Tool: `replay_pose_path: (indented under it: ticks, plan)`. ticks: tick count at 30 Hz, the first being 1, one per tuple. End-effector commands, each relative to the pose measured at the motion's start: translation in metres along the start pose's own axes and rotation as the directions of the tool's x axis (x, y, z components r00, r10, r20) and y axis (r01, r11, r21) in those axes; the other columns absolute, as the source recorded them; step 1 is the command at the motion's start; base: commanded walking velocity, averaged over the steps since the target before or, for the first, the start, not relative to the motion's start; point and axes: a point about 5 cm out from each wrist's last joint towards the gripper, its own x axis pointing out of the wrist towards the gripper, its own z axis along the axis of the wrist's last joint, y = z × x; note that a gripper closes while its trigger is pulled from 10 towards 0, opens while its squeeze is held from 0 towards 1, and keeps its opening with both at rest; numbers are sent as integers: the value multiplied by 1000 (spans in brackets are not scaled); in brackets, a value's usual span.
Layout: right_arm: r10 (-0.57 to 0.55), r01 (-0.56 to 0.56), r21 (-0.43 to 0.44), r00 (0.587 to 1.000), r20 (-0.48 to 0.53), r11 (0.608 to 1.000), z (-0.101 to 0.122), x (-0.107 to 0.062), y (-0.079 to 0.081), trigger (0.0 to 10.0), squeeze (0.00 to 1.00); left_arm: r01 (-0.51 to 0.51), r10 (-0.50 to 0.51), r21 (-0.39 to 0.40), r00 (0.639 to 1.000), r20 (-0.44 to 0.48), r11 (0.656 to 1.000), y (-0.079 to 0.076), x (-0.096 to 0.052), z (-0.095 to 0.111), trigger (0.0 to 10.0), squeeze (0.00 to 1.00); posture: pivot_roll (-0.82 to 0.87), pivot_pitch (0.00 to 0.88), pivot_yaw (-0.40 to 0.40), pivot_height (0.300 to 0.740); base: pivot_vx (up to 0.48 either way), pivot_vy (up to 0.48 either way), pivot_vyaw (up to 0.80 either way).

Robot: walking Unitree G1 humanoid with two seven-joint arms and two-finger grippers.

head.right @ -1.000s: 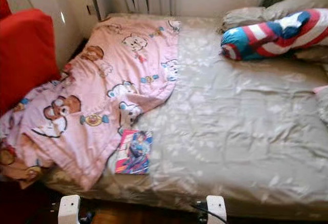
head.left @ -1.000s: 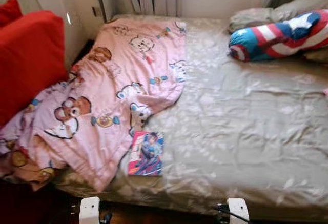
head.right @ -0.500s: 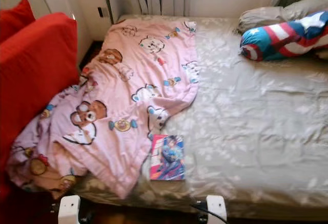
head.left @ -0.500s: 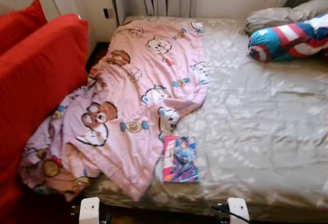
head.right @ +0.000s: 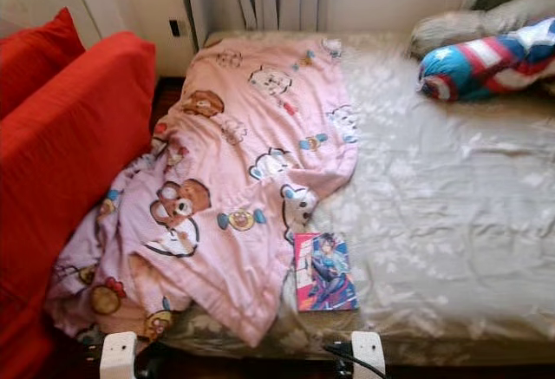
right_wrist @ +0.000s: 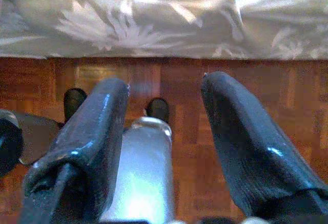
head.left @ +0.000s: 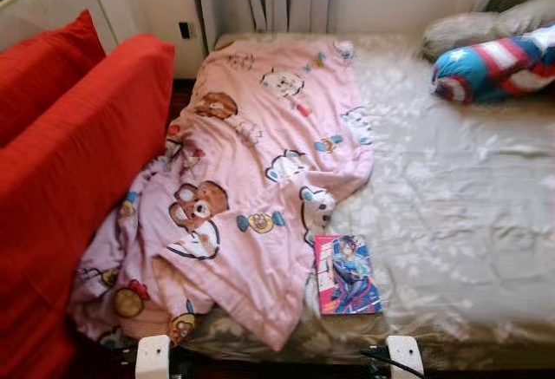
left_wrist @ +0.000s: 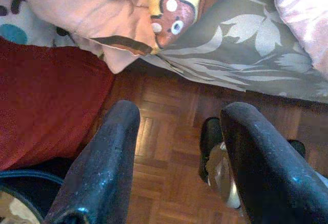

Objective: Clean up the room

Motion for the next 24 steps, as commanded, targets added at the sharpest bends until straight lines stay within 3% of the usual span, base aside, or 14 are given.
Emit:
replay_pose_path:
  ticks: [1,10,17,24]
  plan:
    - [-9,9,4,1000,-23,1000,-6,-1,-3,10000,0,2,-2,0,999,-32,1000,0,-3,-10,10000,0,52,111,-5,740,0,0,0]
    - [-6,6,1,1000,-24,1000,-5,-1,-2,10000,0,2,-1,17,999,-32,1000,0,-3,-9,10000,0,55,123,-9,740,0,0,0]
    - [-7,7,0,1000,-27,1000,-6,-1,-2,10000,0,-6,7,20,999,-32,1000,1,-3,-9,10000,0,52,128,-8,740,0,-379,0]
    - [-7,7,-1,1000,-27,1000,-6,-1,-2,10000,0,-8,8,19,1000,-30,1000,1,-3,-9,10000,0,54,132,-9,740,0,0,0]
